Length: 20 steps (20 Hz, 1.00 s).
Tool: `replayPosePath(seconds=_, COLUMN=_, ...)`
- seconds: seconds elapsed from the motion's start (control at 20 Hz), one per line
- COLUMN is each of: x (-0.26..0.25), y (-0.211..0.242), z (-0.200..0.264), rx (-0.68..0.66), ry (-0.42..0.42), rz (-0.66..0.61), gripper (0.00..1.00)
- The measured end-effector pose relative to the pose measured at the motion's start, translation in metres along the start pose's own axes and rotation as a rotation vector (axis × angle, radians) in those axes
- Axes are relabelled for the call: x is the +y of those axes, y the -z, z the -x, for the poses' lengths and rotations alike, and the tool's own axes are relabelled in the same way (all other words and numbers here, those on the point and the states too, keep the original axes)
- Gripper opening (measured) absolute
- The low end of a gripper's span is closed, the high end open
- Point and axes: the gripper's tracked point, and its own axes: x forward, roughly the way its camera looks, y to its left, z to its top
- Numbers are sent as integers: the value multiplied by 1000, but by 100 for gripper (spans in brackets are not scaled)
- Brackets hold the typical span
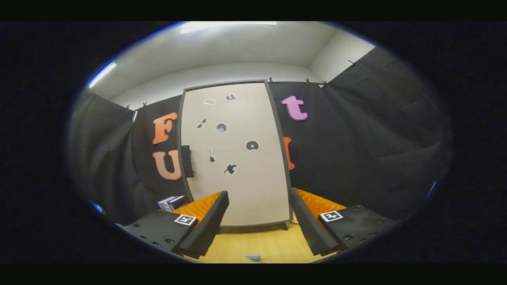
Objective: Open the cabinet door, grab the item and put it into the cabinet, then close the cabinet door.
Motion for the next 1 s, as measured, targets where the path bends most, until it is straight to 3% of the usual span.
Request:
replayPosePath(seconds=0.25, x=35, y=-19, z=-20, rx=-22, ry=-69, rz=17, gripper=97)
replayPosePath(seconds=0.4, x=76, y=-26, z=-44, rx=-17, ry=-151, rz=17, gripper=97)
replayPosePath(seconds=0.75, x=164, y=-12, z=-140, rx=60, ry=-281, rz=47, gripper=97)
replayPosePath(seconds=1.0, x=211, y=12, z=-202, rx=111, ry=-304, rz=82, gripper=98)
